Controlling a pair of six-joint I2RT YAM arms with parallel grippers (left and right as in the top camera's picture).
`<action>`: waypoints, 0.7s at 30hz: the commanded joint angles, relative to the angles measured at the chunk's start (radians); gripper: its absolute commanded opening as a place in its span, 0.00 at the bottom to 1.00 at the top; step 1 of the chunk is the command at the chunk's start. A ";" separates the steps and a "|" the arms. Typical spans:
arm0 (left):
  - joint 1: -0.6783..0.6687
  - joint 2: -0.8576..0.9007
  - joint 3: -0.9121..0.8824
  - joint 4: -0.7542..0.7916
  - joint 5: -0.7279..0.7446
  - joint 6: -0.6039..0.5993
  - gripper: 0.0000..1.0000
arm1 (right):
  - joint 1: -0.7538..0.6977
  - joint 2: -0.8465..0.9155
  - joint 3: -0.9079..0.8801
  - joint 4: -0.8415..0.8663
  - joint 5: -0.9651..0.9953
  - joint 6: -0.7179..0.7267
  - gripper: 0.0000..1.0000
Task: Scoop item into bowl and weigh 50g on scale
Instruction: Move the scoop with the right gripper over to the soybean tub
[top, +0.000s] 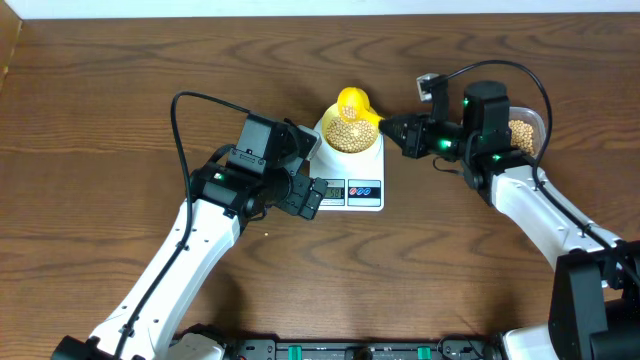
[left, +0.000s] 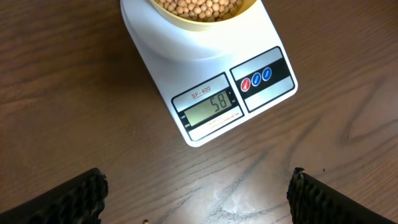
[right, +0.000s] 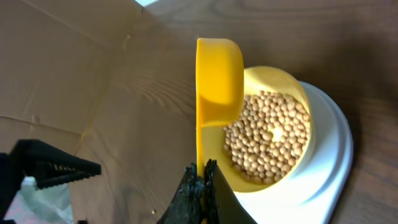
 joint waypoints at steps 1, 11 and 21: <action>-0.003 0.003 -0.009 0.001 -0.003 -0.009 0.95 | -0.040 -0.006 0.015 0.005 -0.031 0.071 0.01; -0.003 0.003 -0.009 0.001 -0.003 -0.009 0.95 | -0.198 -0.131 0.015 -0.047 -0.033 0.071 0.01; -0.003 0.003 -0.009 0.001 -0.003 -0.009 0.95 | -0.480 -0.298 0.015 -0.342 -0.030 0.068 0.01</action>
